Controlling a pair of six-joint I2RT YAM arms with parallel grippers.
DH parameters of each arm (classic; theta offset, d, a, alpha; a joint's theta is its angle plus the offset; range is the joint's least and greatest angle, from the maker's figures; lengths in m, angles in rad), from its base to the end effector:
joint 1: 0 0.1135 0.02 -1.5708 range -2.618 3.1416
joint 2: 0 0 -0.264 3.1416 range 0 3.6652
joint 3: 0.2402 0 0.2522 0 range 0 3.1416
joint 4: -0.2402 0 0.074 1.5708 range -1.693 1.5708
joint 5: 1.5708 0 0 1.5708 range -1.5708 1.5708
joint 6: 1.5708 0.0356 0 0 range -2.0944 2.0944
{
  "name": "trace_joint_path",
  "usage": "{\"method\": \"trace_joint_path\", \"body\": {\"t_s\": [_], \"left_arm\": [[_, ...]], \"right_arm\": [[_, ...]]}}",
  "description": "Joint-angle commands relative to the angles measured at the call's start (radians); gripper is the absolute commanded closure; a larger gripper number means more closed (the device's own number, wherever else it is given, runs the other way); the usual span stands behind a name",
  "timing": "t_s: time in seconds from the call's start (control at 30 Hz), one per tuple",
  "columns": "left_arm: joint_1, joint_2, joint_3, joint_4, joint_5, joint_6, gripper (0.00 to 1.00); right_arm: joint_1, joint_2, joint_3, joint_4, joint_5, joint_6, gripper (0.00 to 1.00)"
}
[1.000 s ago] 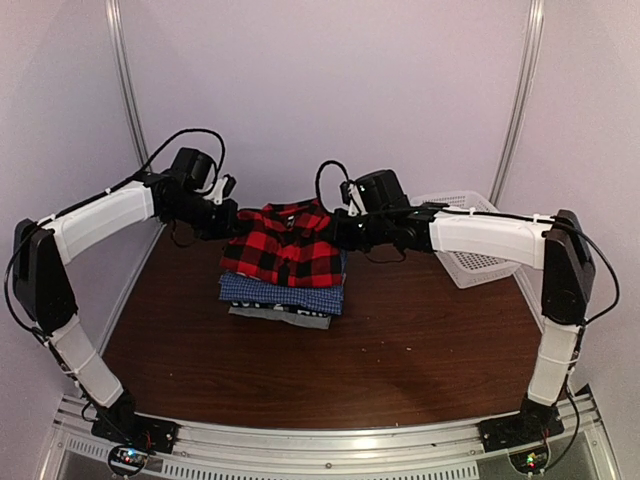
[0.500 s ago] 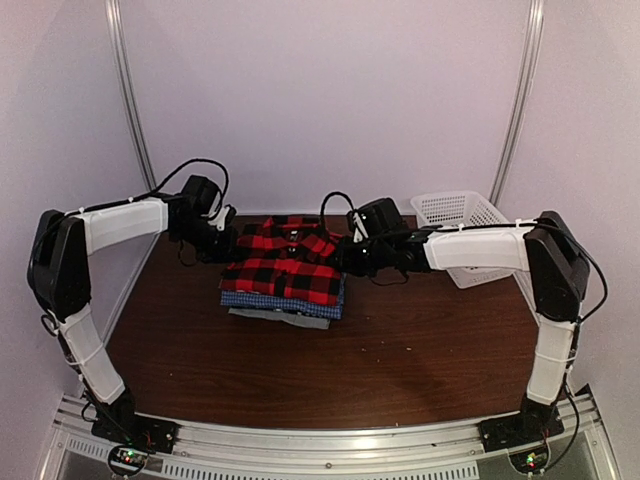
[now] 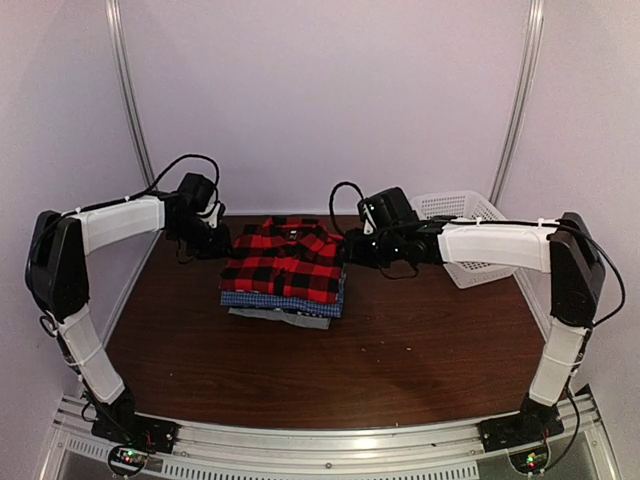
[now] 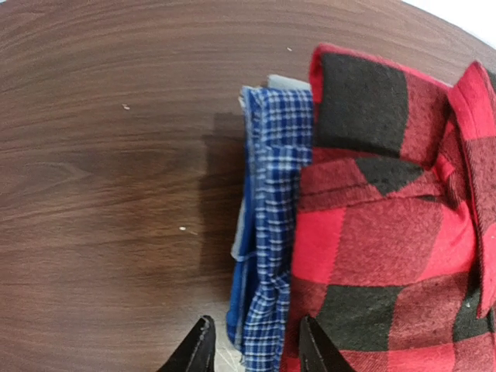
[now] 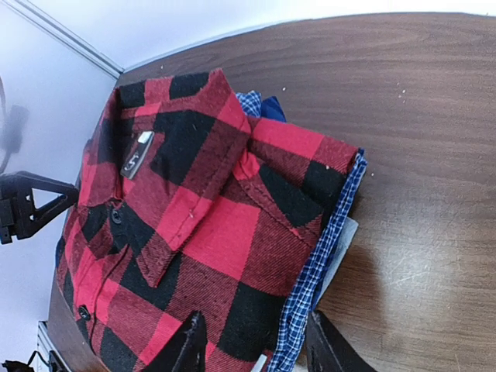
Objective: Fold and stack the long sleeve shirts
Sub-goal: Place the square-folded shirt on the square-folded shirt, then move the square-folded shirt to the corner of the board.
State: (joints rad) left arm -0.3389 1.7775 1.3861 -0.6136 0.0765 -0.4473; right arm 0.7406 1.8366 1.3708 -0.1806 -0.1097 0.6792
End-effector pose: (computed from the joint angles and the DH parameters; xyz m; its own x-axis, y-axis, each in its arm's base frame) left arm 0.3596 -0.1296 0.2415 -0.8779 -0.1478 -0.4554 -0.0106 0.9570 -0.2900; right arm 0.3092 0.2879 0.2459 -0.8077 0.1076 -0.5797 -0.2928 0.7802 0.5527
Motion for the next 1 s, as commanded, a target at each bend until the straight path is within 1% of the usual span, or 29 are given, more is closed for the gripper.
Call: {"method": "trace_joint_path", "body": {"t_s": [0.0,0.13,0.27,0.4,0.57,0.73,0.87,0.97], "left_arm": [[0.008,-0.078,0.055,-0.031,-0.1,0.021,0.61],[0.006,-0.132,0.049,-0.032,-0.088,0.024,0.6],[-0.003,-0.181,0.021,-0.034,-0.061,0.017,0.6],[-0.047,-0.255,-0.054,-0.031,-0.035,-0.009,0.6],[-0.13,-0.396,-0.223,0.004,-0.012,-0.076,0.6],[-0.237,-0.522,-0.403,0.058,0.003,-0.184,0.6],[-0.34,-0.588,-0.582,0.158,0.011,-0.322,0.6],[-0.405,-0.612,-0.696,0.277,0.006,-0.422,0.6]], "right_arm": [[0.04,-0.064,0.059,-0.068,0.095,-0.049,0.55],[0.097,-0.066,0.065,-0.061,0.09,-0.054,0.55],[0.151,-0.033,0.06,-0.044,0.073,-0.046,0.6],[0.189,-0.013,0.019,-0.016,0.056,-0.026,0.61],[0.205,-0.014,-0.058,0.027,0.03,-0.008,0.61],[0.209,-0.034,-0.099,0.037,0.02,-0.007,0.61],[0.21,-0.072,-0.112,0.03,0.018,-0.015,0.6],[0.21,-0.119,-0.132,0.027,0.026,-0.017,0.59]]}}
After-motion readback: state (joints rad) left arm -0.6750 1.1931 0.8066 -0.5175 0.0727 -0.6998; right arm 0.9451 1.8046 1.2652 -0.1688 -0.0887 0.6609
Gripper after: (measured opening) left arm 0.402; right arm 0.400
